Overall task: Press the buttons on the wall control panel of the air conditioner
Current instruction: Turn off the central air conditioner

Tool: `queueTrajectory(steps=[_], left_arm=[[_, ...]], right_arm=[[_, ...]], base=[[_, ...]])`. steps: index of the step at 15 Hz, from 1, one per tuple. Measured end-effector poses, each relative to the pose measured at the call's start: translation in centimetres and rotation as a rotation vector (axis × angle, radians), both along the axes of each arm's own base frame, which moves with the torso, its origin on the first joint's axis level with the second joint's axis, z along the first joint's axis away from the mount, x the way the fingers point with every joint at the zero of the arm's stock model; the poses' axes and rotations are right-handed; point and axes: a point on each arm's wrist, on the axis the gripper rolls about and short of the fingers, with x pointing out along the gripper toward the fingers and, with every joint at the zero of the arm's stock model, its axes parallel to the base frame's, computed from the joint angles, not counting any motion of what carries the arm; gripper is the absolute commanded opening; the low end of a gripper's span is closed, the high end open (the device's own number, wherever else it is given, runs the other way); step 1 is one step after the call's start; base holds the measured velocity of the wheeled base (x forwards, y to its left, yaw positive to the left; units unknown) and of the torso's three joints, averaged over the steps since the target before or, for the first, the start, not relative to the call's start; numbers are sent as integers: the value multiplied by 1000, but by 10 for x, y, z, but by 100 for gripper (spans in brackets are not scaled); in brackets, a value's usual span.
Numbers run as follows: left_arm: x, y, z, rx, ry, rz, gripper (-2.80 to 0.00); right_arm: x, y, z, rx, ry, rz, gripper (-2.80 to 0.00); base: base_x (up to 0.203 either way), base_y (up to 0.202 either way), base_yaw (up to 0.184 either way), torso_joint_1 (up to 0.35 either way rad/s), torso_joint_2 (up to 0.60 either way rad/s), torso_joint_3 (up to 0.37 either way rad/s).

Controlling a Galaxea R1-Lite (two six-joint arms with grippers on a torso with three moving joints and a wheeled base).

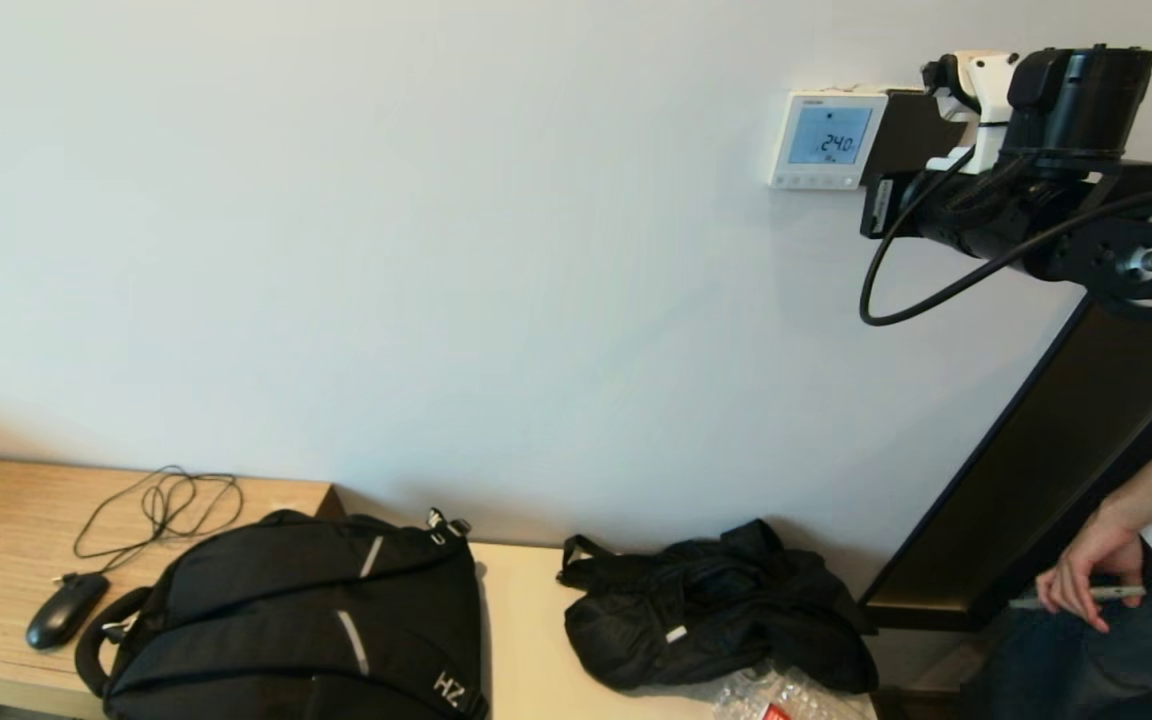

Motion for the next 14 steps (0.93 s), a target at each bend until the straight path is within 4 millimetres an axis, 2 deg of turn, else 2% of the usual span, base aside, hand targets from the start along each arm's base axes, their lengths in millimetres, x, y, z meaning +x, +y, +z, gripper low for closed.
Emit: queueTrajectory(steps=[14], left_arm=[[0, 0, 0, 0, 0, 1, -280]], right_arm=[[12, 8, -4, -6, -1, 0, -280]], base=[[0, 0, 0, 0, 0, 0]])
